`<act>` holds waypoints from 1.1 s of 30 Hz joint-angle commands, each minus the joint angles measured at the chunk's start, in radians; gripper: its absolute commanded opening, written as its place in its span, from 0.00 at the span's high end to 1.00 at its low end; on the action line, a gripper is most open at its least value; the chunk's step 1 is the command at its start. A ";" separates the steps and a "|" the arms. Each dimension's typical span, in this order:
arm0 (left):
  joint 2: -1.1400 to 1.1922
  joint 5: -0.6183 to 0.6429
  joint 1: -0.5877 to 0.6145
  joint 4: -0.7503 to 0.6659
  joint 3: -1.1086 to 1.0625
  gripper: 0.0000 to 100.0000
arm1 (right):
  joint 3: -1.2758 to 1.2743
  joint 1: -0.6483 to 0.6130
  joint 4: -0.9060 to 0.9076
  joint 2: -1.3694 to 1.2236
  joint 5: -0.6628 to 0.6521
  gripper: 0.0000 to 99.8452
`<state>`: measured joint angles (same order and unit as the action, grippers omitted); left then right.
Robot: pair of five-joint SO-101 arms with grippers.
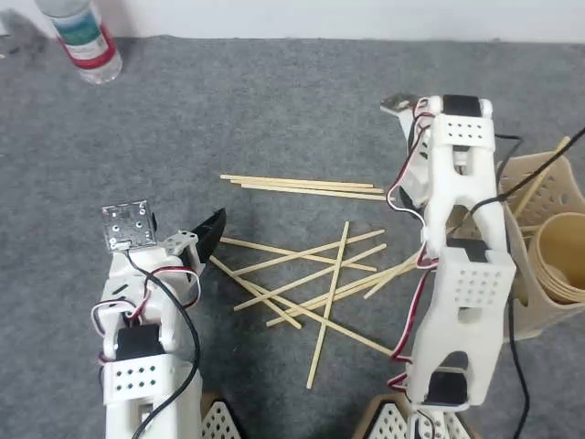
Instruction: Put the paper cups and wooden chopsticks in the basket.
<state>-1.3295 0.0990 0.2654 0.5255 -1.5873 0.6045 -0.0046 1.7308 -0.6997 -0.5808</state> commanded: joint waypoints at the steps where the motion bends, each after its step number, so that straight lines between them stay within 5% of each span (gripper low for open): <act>1: -0.012 -0.012 -0.009 -0.023 0.007 0.61 | 0.008 0.013 -0.024 -0.005 0.008 0.90; 4: -0.012 -0.012 -0.009 -0.023 0.007 0.61 | 0.008 0.015 -0.028 -0.016 0.008 1.00; 16: -0.012 -0.012 -0.009 -0.023 0.007 0.61 | 0.189 0.024 0.065 0.116 0.011 0.99; 33: -0.012 -0.012 -0.005 -0.023 0.007 0.61 | 0.206 0.013 0.067 0.937 0.006 0.99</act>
<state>-1.3295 0.0990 0.2654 0.5255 -1.5873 0.7595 0.0092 1.7568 0.0598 -0.5808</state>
